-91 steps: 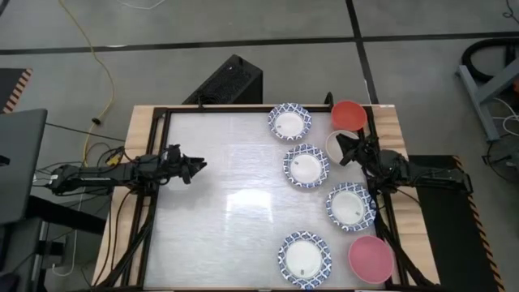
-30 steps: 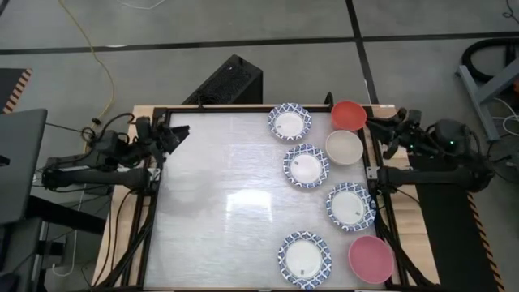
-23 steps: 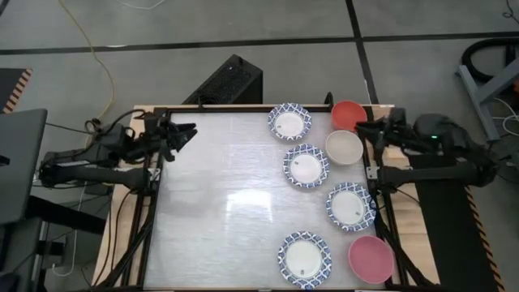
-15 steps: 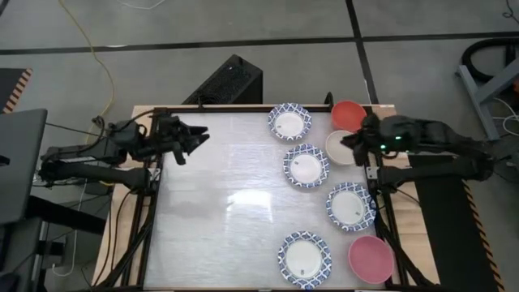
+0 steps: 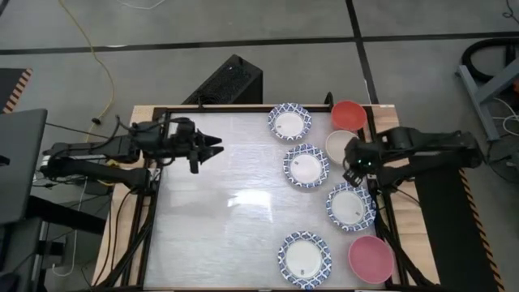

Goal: Nest bowls inside each other
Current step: Stack the middle right white blue patterned bowl on top of the bottom left white blue patterned bowls

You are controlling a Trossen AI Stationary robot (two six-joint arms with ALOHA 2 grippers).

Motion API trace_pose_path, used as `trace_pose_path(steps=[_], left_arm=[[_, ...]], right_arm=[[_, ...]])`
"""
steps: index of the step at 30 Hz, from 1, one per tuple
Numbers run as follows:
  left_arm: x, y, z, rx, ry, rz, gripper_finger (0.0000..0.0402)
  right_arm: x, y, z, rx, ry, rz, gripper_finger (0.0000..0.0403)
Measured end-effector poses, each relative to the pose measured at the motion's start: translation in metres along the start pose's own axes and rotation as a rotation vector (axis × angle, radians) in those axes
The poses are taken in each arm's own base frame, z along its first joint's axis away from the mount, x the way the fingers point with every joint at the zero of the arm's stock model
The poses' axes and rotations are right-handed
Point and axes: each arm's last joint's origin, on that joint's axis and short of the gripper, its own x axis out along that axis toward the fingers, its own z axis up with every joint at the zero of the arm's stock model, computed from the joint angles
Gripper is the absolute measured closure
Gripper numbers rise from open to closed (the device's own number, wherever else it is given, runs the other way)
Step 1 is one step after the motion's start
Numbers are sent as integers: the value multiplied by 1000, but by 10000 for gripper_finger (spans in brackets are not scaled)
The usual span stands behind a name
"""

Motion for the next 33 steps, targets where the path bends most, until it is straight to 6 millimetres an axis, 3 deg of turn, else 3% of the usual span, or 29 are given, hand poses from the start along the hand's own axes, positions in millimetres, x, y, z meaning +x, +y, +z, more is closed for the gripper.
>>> trace_pose_path(steps=[6,17,23,33], left_arm=[[5,2,-5,5,39,24,219],[6,2,-6,42,49,18,219],[6,2,-6,58,57,8,219],[6,5,-12,66,114,40,219]], right_arm=[[11,20,1,-110,61,-41,276],[38,50,7,-372,193,-118,166],[41,60,15,-526,118,-29,172],[45,50,31,-638,127,0,184]])
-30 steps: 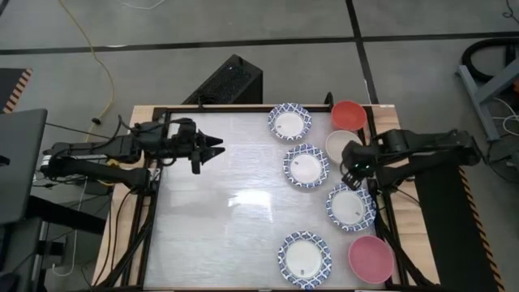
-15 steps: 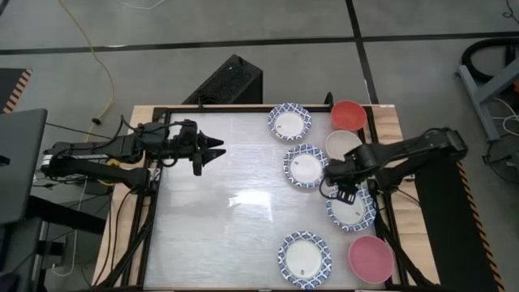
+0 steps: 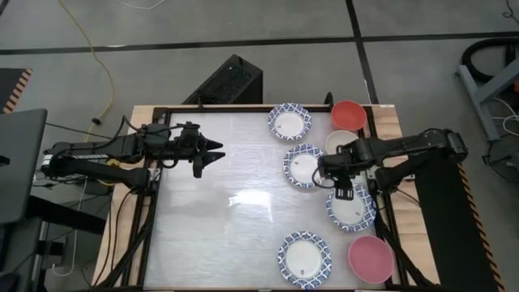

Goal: Nest bowls inside each other
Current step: Stack the middle right white blue patterned bowl on top of the bottom left white blue patterned bowls

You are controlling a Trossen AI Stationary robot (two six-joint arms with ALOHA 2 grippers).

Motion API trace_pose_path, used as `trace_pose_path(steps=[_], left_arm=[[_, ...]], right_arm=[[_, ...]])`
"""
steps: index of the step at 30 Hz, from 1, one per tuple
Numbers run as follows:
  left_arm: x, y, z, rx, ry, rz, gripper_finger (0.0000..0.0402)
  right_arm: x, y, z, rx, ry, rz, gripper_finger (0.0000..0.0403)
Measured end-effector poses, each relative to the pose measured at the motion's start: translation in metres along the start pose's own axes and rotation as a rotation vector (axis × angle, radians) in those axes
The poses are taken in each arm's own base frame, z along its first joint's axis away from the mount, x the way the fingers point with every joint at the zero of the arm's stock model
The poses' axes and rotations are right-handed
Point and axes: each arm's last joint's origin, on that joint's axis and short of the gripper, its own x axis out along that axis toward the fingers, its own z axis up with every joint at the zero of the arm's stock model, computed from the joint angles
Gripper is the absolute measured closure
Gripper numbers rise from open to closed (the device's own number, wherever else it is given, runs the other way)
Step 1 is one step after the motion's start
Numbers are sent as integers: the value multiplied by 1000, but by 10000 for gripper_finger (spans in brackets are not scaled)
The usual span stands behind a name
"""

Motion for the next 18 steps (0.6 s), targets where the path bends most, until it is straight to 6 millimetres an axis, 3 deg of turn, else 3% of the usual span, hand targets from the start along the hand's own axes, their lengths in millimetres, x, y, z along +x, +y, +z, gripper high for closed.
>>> trace_pose_path(steps=[11,18], left_arm=[[0,2,-3,4,23,23,219],[0,2,-2,3,15,40,219]], right_arm=[[52,-10,-17,-73,118,75,184],[68,-5,-19,-187,94,92,184]])
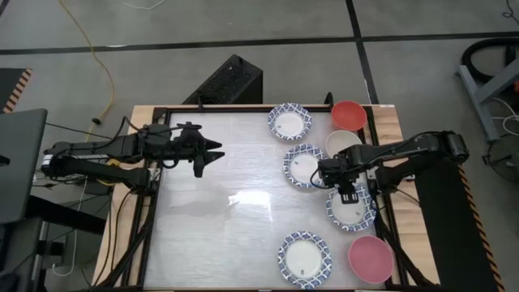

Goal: Nest bowls inside each other
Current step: Stack the middle right white blue patterned bowl on top of the bottom left white blue patterned bowls

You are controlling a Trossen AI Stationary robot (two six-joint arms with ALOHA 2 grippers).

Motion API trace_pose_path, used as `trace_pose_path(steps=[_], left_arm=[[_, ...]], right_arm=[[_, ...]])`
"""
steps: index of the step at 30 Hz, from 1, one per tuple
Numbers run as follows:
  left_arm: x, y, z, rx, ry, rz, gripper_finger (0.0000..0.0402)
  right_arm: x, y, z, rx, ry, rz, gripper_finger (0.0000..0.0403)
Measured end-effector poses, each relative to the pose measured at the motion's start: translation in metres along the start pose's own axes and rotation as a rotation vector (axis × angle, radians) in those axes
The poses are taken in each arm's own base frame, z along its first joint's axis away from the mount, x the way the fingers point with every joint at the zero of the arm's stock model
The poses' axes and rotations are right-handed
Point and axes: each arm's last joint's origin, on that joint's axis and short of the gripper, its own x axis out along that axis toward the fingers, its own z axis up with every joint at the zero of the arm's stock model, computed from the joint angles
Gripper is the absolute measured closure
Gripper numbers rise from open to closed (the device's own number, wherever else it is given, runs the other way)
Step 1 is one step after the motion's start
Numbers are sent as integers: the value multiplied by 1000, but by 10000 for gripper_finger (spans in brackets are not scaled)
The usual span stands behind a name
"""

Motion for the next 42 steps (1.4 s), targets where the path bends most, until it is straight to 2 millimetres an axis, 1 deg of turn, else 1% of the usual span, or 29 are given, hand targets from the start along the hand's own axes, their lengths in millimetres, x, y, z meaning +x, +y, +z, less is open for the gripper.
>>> trace_pose_path(steps=[3,11,17,21,23,26,29,32,36,38,42], left_arm=[[0,1,-1,-1,0,25,219],[0,2,-3,-1,21,38,219],[0,2,-3,0,27,41,219],[0,2,-4,-2,29,42,219],[0,2,-4,-2,29,42,219],[0,3,-4,-1,34,44,219],[0,3,-4,-1,33,44,219],[0,3,-4,-1,33,44,219],[0,3,-4,-1,33,44,219],[0,3,-4,-1,33,44,219],[0,3,-4,2,31,48,219]], right_arm=[[7,0,0,-15,-8,-5,184],[9,0,6,-25,-54,-13,184],[23,-1,13,-24,35,-8,184],[39,-2,20,-24,131,-4,185],[48,-2,23,-25,179,-2,192],[58,-3,26,-23,238,2,221],[63,-3,27,-22,268,9,269],[63,-2,27,-13,273,29,323],[57,-1,24,2,253,74,386],[53,0,22,26,238,76,392],[40,1,17,97,183,69,384]])
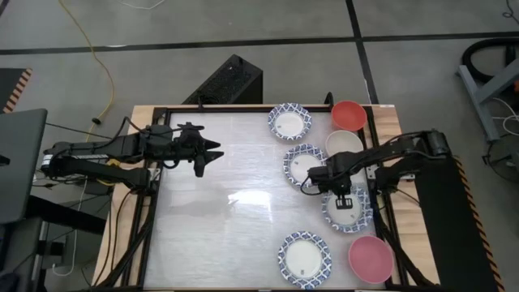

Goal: Nest bowls inside each other
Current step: Stack the middle right white blue patterned bowl on top of the bottom left white blue patterned bowls

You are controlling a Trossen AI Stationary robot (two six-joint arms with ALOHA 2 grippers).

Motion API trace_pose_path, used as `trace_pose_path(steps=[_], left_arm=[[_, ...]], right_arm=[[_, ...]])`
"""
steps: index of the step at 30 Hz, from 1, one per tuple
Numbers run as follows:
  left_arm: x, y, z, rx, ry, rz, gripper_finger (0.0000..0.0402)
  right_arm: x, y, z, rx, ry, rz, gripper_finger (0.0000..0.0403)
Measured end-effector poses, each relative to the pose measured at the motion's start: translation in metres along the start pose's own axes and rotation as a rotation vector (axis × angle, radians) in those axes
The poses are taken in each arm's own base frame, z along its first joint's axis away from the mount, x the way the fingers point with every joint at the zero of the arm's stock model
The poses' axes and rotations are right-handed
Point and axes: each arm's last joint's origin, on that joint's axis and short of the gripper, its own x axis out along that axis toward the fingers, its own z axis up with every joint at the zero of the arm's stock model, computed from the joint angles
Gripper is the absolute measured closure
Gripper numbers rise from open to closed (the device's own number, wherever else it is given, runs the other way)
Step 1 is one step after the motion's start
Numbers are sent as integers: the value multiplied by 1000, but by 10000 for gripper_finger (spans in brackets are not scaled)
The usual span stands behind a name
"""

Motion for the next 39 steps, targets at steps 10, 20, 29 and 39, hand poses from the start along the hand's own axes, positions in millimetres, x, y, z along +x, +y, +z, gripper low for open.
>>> trace_pose_path(steps=[10,20,29,39], left_arm=[[0,0,0,-2,-2,2,219],[0,0,0,-3,-4,6,219],[0,0,0,-19,-5,9,219],[0,0,0,-36,-4,9,219]], right_arm=[[-37,4,-15,150,-179,50,392],[-65,10,-17,244,-242,191,393],[-84,18,-14,298,-252,379,393],[-102,36,-5,253,-376,407,392]])
